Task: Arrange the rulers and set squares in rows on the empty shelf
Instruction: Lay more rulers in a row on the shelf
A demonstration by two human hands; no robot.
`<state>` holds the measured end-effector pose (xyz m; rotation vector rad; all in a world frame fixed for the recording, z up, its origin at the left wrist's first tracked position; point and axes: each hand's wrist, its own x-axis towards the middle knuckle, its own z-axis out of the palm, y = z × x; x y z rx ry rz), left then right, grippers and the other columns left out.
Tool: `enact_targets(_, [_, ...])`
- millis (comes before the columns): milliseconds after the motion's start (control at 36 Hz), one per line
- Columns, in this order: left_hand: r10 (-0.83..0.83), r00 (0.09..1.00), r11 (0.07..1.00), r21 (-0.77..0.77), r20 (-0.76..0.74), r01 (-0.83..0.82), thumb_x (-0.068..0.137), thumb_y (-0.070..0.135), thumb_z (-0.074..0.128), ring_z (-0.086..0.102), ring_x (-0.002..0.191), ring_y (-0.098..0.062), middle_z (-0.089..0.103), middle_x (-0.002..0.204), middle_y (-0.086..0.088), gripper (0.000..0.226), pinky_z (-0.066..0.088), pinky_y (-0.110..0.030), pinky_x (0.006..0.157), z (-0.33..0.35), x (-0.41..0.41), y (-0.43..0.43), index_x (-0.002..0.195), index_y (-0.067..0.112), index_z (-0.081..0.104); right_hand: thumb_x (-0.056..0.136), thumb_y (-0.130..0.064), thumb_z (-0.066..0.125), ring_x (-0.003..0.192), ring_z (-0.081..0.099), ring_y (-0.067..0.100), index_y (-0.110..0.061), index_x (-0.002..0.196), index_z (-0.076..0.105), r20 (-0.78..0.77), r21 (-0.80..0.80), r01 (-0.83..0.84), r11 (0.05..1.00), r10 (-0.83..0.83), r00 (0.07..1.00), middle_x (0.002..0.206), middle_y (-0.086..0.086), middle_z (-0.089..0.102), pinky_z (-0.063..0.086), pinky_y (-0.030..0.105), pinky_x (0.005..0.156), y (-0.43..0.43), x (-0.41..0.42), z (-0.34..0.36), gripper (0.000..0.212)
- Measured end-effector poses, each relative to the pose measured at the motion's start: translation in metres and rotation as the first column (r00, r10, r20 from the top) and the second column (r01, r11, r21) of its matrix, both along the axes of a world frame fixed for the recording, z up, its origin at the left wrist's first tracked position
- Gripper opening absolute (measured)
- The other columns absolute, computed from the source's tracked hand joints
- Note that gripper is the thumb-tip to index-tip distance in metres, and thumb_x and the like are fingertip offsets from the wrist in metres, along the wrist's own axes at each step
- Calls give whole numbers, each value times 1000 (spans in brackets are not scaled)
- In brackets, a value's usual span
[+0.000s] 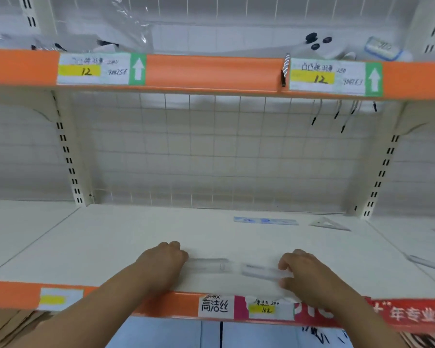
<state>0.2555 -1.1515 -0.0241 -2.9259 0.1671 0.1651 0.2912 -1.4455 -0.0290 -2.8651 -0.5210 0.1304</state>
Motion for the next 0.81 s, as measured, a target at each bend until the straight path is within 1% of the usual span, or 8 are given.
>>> enact_targets(194, [22, 1000, 994, -103, -16, -23, 96, 15, 41, 49, 116, -24, 47, 123, -7, 40, 46, -35, 92, -4, 7, 21, 134, 22, 50, 93, -32, 55, 114, 44, 14, -25, 120, 52, -2, -23, -24, 999, 24, 1000, 119, -5, 47, 40, 27, 94, 17, 13, -4, 28])
enact_targets(250, [33, 999, 994, -105, -34, -36, 96, 16, 40, 50, 114, -24, 48, 121, -7, 36, 46, -35, 90, -6, 8, 23, 128, 21, 53, 93, -31, 55, 114, 44, 14, -26, 120, 52, -1, -31, -32, 999, 32, 999, 117, -5, 47, 39, 26, 94, 20, 19, -6, 28])
enact_targets(306, [25, 999, 996, -79, -47, -29, 95, 16, 38, 53, 109, -26, 50, 117, -8, 28, 47, -38, 88, -8, 9, 24, 116, 17, 56, 92, -29, 56, 114, 44, 14, -26, 120, 52, -5, -30, -32, 999, 32, 999, 109, -7, 44, 39, 25, 94, 21, 23, -8, 29])
enact_targets(361, [23, 998, 997, -68, -54, -27, 94, 17, 38, 54, 106, -26, 51, 115, -8, 25, 47, -38, 86, -10, 11, 25, 110, 15, 57, 91, -29, 56, 111, 44, 14, -27, 119, 53, -12, -16, -36, 999, 36, 999, 104, -9, 40, 39, 25, 94, 21, 26, -11, 28])
enact_targets(528, [17, 999, 995, -101, -51, -22, 95, 18, 39, 53, 106, -26, 48, 109, -7, 22, 43, -34, 80, -13, 16, 25, 108, 16, 57, 91, -32, 58, 104, 41, 10, -35, 103, 49, -45, 15, -49, 999, 49, 998, 105, -10, 40, 39, 24, 95, 17, 32, -13, 16])
enact_targets(583, [5, 999, 992, -125, -51, -11, 96, 22, 39, 52, 106, -25, 42, 99, -3, 22, 42, -32, 80, -12, 16, 25, 109, 17, 57, 91, -31, 58, 106, 41, 10, -31, 110, 53, -60, 13, -51, 999, 52, 997, 107, -9, 41, 38, 24, 96, 16, 34, -12, 20])
enact_targets(639, [-3, 998, 988, -157, -60, -7, 97, 25, 40, 51, 107, -24, 36, 97, 0, 24, 43, -33, 84, -12, 15, 26, 111, 19, 58, 91, -32, 58, 108, 41, 10, -28, 118, 54, -69, 11, -51, 999, 52, 996, 108, -9, 41, 37, 24, 97, 14, 36, -12, 28])
enact_targets(806, [37, 995, 983, -176, -96, -54, 98, 30, 39, 50, 108, -24, 43, 106, -3, 25, 45, -35, 90, -10, 10, 30, 113, 20, 57, 92, -37, 57, 111, 41, 10, -29, 123, 51, -69, -14, -67, 998, 66, 995, 109, -9, 40, 37, 23, 97, 17, 37, -10, 33])
